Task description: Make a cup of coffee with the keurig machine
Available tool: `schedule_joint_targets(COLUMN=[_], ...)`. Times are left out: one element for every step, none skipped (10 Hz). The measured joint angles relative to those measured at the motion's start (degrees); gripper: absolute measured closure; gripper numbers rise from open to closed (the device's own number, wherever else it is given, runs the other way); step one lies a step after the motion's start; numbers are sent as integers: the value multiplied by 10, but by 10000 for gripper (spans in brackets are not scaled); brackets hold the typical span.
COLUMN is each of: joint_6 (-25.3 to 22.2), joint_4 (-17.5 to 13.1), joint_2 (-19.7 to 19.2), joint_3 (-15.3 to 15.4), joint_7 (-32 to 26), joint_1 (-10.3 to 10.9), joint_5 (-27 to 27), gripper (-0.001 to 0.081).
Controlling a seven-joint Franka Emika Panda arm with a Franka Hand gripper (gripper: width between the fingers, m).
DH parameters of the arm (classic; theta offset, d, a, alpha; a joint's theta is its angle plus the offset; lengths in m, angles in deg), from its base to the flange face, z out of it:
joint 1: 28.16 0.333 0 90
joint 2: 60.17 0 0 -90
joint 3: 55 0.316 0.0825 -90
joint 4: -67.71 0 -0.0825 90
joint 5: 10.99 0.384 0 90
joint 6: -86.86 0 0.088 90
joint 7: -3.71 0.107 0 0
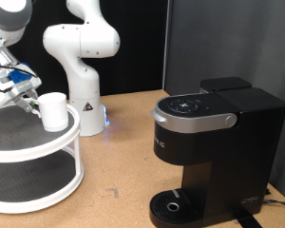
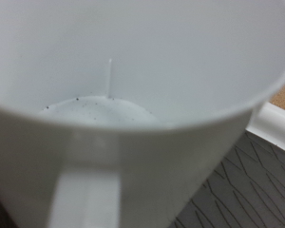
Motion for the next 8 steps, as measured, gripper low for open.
schedule_joint_targets(joint_6=[0, 0, 0, -1, -1, -1, -5, -22], joint_4=[1, 2, 3, 4, 4, 4, 4, 2], joint_2=[0, 0, 0, 0, 0, 1, 3, 6], joint_3=[0, -1, -1, -1, -1, -1, 1, 8], joint_7=[-3, -7, -9, -10, -10, -9, -1, 23], joint_1=[0, 0, 0, -1, -2, -5, -11, -22], joint_5=[0, 0, 0, 0, 0, 0, -3, -14], gripper=[484, 484, 687, 734, 734, 734, 734, 734])
